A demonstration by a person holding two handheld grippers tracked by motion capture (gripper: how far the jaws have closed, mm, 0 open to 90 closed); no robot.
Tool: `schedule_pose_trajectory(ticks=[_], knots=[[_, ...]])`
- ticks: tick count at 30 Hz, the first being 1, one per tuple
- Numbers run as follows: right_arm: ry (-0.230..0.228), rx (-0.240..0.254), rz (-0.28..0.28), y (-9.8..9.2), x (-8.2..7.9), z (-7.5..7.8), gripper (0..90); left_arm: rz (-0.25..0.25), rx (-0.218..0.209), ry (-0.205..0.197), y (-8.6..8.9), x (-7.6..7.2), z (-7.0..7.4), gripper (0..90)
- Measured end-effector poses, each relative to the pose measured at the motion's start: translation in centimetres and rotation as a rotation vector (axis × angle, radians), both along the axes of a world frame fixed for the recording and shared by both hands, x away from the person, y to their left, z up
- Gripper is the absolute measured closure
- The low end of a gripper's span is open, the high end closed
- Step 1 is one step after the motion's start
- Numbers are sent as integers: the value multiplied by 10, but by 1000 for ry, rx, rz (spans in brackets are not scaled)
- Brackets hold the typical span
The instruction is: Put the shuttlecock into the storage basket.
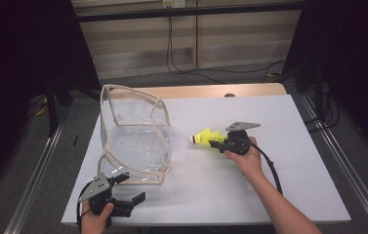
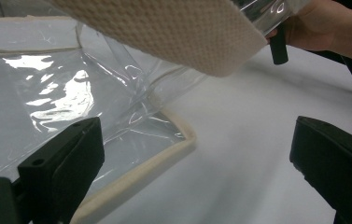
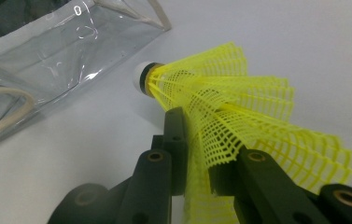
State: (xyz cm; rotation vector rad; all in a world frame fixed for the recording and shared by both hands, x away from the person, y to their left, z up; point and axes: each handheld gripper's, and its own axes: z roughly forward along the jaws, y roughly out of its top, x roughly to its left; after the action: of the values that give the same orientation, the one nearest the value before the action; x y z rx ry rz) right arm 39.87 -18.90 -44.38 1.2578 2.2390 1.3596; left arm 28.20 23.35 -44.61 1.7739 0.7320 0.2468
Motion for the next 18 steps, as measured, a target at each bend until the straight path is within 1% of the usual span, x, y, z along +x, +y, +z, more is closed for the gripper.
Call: schedule_pose_trajectory(ticks=[5, 8, 15, 18], knots=[[-6, -1, 5, -2, -3, 8, 803, 0, -2, -3, 0, -1, 1, 32], [-8, 1, 11, -4, -5, 16, 803, 0, -4, -3, 0, -1, 1, 32], [-33, 0, 25, -4, -10, 37, 803, 0, -4, -5, -1, -1, 2, 32], [-40, 10, 27, -4, -10, 43, 803, 1, -5, -4, -1, -1, 2, 32]])
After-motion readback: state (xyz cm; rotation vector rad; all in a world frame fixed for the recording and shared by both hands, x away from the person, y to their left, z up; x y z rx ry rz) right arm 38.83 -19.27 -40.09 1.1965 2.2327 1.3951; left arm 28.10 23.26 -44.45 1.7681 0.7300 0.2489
